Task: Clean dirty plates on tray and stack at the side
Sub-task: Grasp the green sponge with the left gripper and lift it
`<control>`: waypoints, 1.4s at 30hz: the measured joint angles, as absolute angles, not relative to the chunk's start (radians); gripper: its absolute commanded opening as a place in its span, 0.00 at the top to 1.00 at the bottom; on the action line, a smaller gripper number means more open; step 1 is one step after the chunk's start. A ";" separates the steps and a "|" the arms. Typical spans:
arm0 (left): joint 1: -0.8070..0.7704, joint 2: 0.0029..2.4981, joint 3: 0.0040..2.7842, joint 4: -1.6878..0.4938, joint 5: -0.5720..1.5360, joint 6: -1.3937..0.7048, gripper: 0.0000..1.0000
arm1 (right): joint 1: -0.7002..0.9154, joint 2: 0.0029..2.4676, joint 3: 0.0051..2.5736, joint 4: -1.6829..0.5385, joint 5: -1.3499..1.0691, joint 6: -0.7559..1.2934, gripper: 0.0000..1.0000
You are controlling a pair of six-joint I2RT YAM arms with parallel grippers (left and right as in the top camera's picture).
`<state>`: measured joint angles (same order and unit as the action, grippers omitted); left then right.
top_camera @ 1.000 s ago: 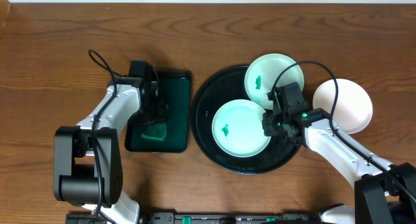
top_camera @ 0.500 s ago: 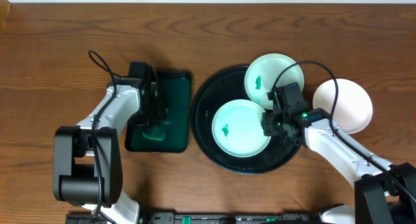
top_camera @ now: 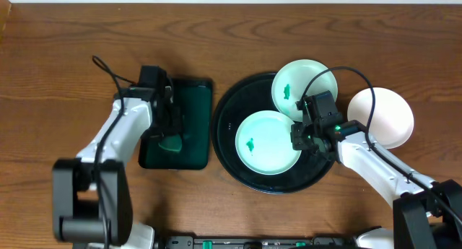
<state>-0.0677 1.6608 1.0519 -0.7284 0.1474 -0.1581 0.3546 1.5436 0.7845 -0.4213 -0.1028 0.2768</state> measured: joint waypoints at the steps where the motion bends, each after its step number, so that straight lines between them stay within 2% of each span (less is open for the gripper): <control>1: -0.068 1.640 1.052 -0.728 0.148 -0.160 0.93 | 0.355 1.545 0.785 -0.422 -0.102 0.277 0.99; 5: -0.068 1.553 1.052 -0.729 0.148 -0.165 0.93 | 0.355 1.545 0.785 -0.421 -0.102 0.275 0.99; 6: -0.068 1.534 1.052 -0.729 0.148 -0.168 0.93 | 0.355 1.545 0.785 -0.422 -0.102 0.275 0.95; 7: -0.068 1.517 1.052 -0.729 0.148 -0.172 0.93 | 0.355 1.545 0.785 -0.421 -0.102 0.275 0.83; 9: -0.068 1.489 1.052 -0.730 0.149 -0.179 0.93 | 0.355 1.545 0.785 -0.422 -0.104 0.276 0.75; 11: -0.068 1.469 1.052 -0.734 0.150 -0.183 0.93 | 0.355 1.544 0.785 -0.418 -0.110 0.276 0.71; 24: -0.068 1.451 1.052 -0.780 0.150 -0.183 0.93 | 0.356 1.546 0.785 -0.419 -0.112 0.277 0.71; 29: -0.068 1.451 1.052 -0.778 0.150 -0.183 0.93 | 0.356 1.547 0.785 -0.418 -0.112 0.276 0.67; 32: -0.068 1.451 1.052 -0.778 0.150 -0.183 0.93 | 0.356 1.547 0.785 -0.416 -0.112 0.277 0.70; 41: -0.068 1.451 1.052 -0.778 0.150 -0.183 0.93 | 0.357 1.551 0.785 -0.404 -0.105 0.275 0.99; 42: -0.068 1.451 1.052 -0.778 0.150 -0.183 0.93 | 0.356 1.552 0.785 -0.403 -0.105 0.278 0.99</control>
<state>-0.0677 1.4506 1.0519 -0.7776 0.1501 -0.1833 0.3565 1.5520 0.7845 -0.4030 -0.1047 0.2775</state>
